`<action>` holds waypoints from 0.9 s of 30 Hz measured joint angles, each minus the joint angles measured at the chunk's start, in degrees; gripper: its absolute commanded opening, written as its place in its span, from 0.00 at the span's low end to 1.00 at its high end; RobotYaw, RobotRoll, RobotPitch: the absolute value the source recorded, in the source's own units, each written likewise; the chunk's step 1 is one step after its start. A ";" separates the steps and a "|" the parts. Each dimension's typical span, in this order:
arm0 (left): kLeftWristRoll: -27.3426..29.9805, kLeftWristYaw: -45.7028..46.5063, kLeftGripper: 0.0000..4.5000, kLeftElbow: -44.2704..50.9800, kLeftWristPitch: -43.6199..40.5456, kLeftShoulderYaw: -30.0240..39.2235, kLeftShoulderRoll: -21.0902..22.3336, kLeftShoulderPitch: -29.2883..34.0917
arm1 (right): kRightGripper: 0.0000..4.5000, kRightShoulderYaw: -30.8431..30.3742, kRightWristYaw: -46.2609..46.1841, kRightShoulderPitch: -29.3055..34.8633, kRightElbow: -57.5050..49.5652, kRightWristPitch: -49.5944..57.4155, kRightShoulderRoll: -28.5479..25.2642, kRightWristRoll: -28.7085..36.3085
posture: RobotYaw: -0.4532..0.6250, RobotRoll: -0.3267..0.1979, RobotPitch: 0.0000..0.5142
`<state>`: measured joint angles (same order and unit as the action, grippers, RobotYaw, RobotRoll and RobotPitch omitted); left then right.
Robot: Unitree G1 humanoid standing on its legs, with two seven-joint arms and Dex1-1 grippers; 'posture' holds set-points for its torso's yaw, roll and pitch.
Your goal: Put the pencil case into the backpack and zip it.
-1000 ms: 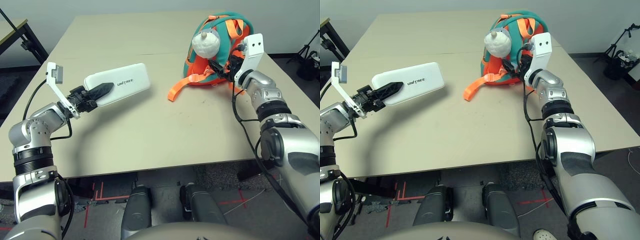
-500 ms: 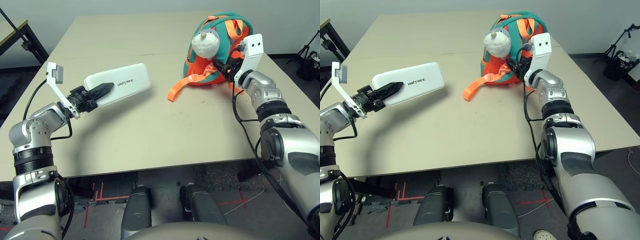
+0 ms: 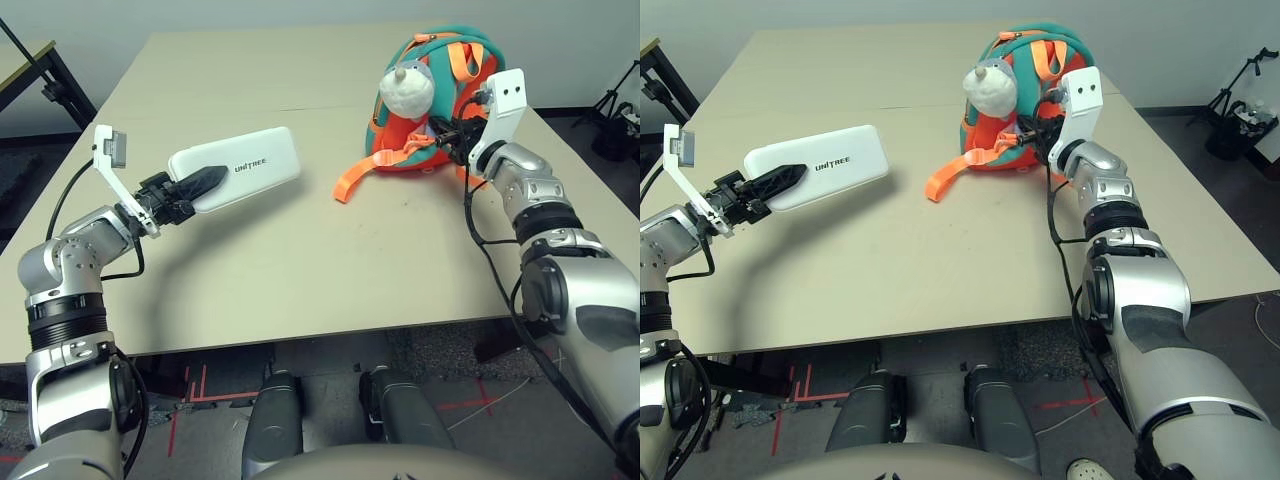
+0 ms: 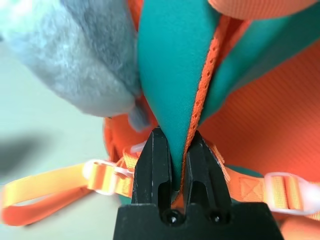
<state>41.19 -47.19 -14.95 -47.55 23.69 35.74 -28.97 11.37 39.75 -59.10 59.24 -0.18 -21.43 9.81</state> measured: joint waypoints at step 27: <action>-2.62 0.25 0.28 -8.60 6.71 -0.36 1.20 -4.46 | 0.00 -2.06 9.34 18.40 -58.64 36.78 -1.05 20.54 | 0.37 0.62 0.12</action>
<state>38.57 -46.95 -23.55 -40.84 23.34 36.93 -33.43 9.31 49.09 -40.71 0.60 36.60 -22.48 30.35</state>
